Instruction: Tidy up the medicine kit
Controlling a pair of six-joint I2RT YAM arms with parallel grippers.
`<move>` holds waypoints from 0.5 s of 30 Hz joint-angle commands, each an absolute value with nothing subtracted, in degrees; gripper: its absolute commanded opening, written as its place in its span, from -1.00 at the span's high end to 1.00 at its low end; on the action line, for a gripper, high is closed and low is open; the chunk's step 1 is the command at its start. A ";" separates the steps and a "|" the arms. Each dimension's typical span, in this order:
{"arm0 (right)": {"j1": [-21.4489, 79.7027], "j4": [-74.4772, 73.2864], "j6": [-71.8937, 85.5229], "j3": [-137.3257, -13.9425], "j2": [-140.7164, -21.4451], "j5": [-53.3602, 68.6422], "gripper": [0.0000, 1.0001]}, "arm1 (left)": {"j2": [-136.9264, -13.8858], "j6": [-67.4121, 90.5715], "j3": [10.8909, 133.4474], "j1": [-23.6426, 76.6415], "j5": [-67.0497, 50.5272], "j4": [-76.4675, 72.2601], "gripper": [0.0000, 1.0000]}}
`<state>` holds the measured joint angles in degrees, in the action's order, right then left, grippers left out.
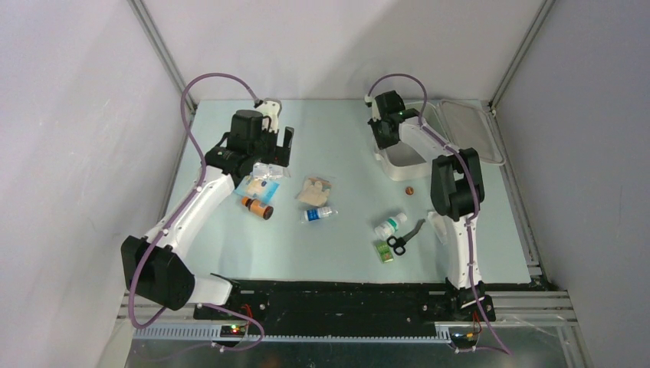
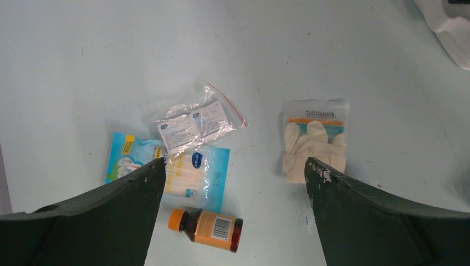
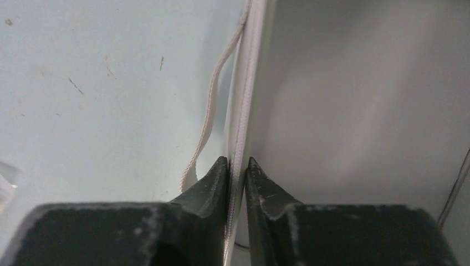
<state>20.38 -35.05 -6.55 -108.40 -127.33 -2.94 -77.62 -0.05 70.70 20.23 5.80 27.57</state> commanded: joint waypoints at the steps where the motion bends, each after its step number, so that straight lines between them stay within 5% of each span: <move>1: 22.63 -36.17 -9.53 -107.55 -123.15 3.36 0.87 | -76.84 -0.88 70.15 20.50 6.33 25.87 -0.99; 8: 26.45 -44.56 -27.19 -104.30 -121.14 17.98 1.00 | -76.90 -1.09 69.26 20.55 6.15 25.28 -0.99; 15: 30.69 -40.28 -38.92 -92.11 -116.04 15.95 1.00 | -76.84 -1.08 69.25 20.48 7.17 25.10 -0.99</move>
<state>27.20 -39.62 -25.23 -97.78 -119.42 9.78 -77.62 -0.08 69.10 20.23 5.91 27.11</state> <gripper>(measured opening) 0.053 0.996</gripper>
